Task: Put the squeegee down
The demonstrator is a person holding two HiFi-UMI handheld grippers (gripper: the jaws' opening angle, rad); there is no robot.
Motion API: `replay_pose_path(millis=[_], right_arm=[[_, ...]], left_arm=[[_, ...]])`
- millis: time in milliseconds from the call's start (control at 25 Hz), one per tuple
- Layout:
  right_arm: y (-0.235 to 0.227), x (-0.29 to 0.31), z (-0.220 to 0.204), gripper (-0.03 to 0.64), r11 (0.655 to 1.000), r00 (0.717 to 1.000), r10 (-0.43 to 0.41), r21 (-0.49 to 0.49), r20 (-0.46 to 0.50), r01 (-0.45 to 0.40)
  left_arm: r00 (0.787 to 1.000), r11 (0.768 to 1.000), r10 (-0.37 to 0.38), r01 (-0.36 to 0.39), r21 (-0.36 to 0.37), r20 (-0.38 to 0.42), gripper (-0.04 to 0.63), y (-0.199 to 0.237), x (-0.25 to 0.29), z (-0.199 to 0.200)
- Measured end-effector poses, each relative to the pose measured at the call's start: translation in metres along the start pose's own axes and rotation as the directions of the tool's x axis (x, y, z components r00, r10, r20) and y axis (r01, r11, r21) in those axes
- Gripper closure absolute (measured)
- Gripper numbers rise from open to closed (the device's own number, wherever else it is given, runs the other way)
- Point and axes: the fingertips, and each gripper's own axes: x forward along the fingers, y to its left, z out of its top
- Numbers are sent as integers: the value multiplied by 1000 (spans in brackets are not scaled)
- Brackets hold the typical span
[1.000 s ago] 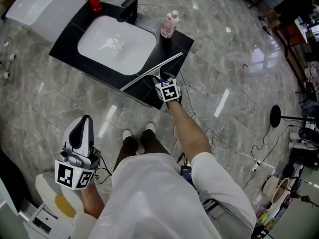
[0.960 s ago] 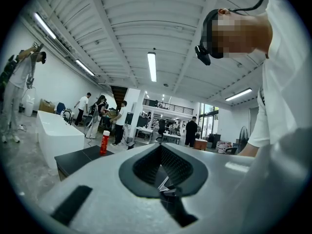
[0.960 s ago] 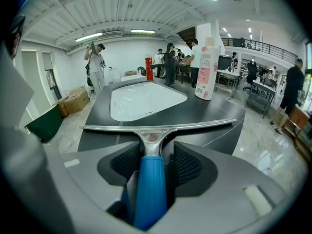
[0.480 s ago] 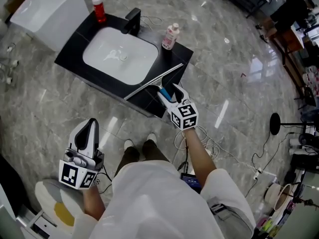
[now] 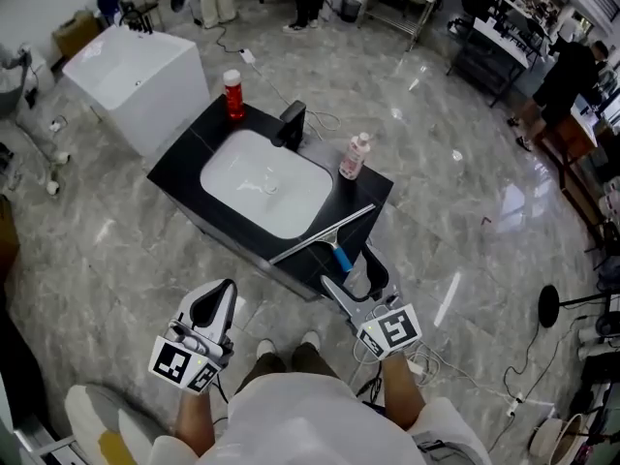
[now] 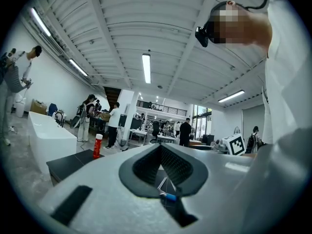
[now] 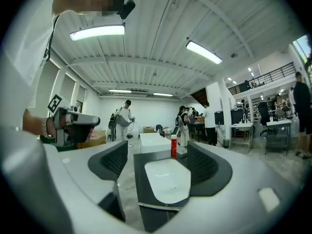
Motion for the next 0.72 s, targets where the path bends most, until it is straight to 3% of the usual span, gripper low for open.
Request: replay_pose_path(millis=[280,720], right_arm=[[-2,-14,58,261,998,989,-60,-26,132,64],[14,-14,80,278,997,987,-36,-61,157,46]], left_arm=[[1000,1000,-19,19,6,6,594,-3,2,8],[1000,1000,-11,11,18,13,594,-1,-4,17]])
